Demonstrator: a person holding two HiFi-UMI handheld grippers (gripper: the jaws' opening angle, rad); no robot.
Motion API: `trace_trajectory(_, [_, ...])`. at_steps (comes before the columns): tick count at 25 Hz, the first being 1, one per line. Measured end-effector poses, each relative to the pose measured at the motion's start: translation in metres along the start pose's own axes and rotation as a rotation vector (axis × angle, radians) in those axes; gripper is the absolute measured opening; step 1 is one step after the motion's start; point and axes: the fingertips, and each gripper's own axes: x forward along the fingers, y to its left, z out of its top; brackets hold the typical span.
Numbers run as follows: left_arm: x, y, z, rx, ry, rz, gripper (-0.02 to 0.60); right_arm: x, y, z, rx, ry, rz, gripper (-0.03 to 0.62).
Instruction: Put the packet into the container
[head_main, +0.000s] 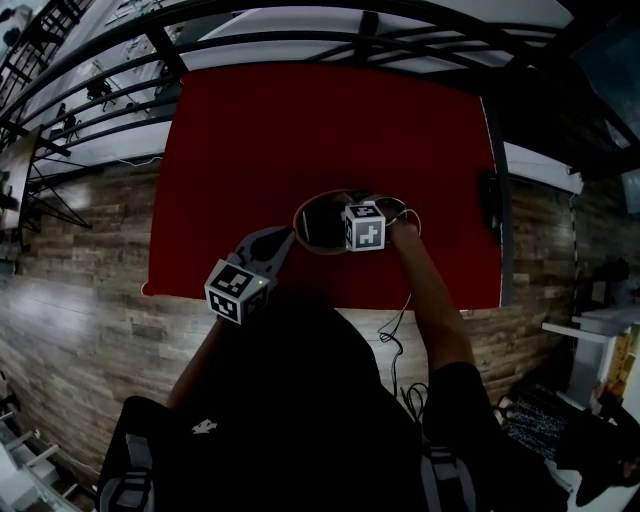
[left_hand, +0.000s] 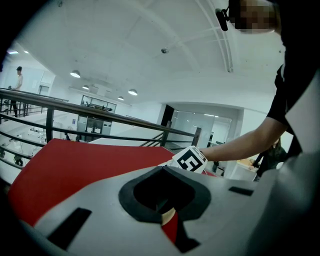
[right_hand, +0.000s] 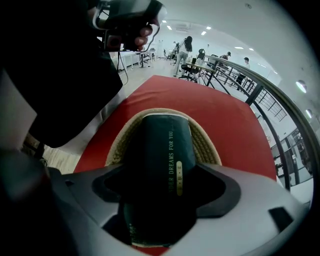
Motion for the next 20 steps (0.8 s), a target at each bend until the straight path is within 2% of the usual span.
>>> trace_trajectory(11, [0.001,-0.001,0.001,-0.008,-0.012,-0.008,0.009,-0.013,-0.001,-0.001,0.077,-0.006,-0.033,0.385])
trace_trajectory(15, [0.003,-0.003,0.002,-0.012,-0.014,-0.014,0.009,-0.032,-0.004,0.011,0.109,-0.044,-0.048,0.387])
trace_trajectory(18, [0.003,-0.003,0.004,-0.012,-0.022,-0.015,0.009,-0.052,-0.013,0.014,0.192,-0.117,-0.128,0.387])
trace_trajectory(20, [0.001,-0.002,0.005,-0.012,-0.026,-0.013,0.009,-0.077,-0.023,0.018,0.306,-0.232,-0.225,0.386])
